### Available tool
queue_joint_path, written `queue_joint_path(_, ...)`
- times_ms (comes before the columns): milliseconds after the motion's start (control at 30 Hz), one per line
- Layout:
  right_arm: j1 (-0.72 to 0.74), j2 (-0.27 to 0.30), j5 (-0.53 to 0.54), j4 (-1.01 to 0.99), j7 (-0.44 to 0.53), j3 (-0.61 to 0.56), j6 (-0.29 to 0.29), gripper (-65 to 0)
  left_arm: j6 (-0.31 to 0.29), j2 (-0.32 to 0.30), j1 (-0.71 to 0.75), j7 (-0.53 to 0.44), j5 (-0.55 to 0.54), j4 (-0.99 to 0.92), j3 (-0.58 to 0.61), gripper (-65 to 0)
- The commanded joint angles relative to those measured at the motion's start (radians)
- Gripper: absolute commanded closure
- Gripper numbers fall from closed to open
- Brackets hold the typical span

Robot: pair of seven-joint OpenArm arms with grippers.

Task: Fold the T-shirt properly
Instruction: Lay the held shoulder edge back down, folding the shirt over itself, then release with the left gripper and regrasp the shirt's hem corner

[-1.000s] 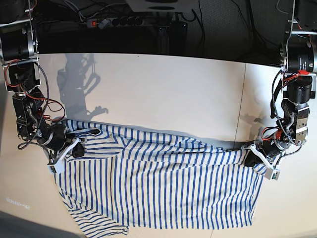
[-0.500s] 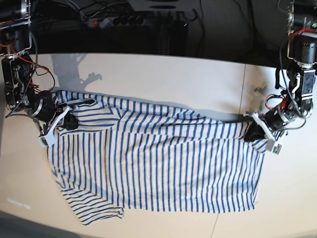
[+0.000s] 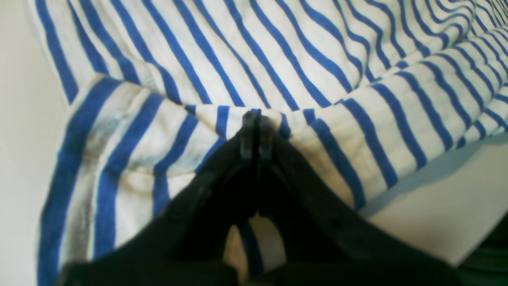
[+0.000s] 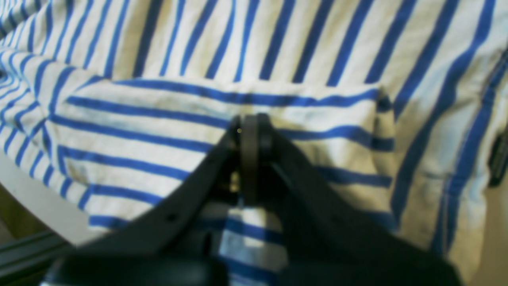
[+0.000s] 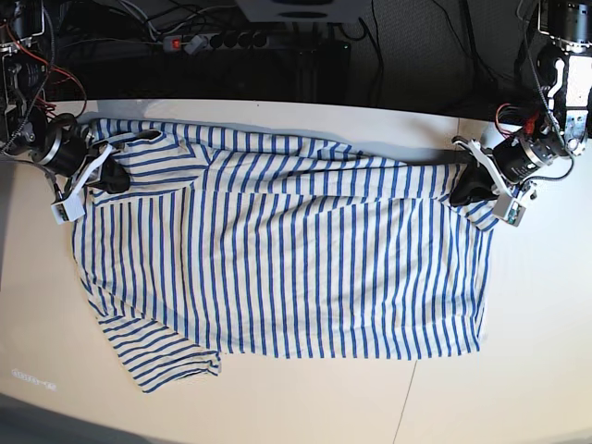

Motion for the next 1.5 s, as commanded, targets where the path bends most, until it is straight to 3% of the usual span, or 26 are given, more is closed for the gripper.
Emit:
queue_joint_path(0,-0.024,0.020,-0.031,0.011,-0.061,0.013,0.066,0.0,-0.016,-0.014,0.023,0.051,0.030,0.020,-0.009,0.0)
queue_joint_path(467,-0.077,0.031,-0.024,0.058,-0.074,0.051,0.066,0.0,-0.016,-0.011,0.090,0.066,0.014,0.105,-0.042,0.0)
queue_joint_path(833,-0.064,0.034,0.004,0.058,-0.067,0.051,0.066,0.0,-0.016,-0.012,0.027,0.067,-0.101,0.148,-0.075,0.0)
queue_joint_path(967,-0.064,0.034,0.001,0.058,-0.067,0.051,0.066,0.0,-0.016,-0.017,-0.035,0.093,-0.159,0.151,-0.118,-12.9)
queue_joint_path(1133,-0.064,0.034,0.000,0.058,-0.067,0.051,0.066,0.0,-0.016,-0.047,-0.092,0.127,-0.240,0.151,-0.138,-24.2)
queue_joint_path(1333,-0.063,0.034,0.001,0.058,-0.067,0.051,0.066,0.0,-0.016,-0.087,-0.209,0.203,-0.292,0.105,-0.138,-26.7)
queue_joint_path(1467,-0.064,0.034,-0.005,0.058,-0.071,0.051,0.066,0.0,-0.016,-0.086,-0.335,0.208,-0.350,-0.043,-0.116,-38.7)
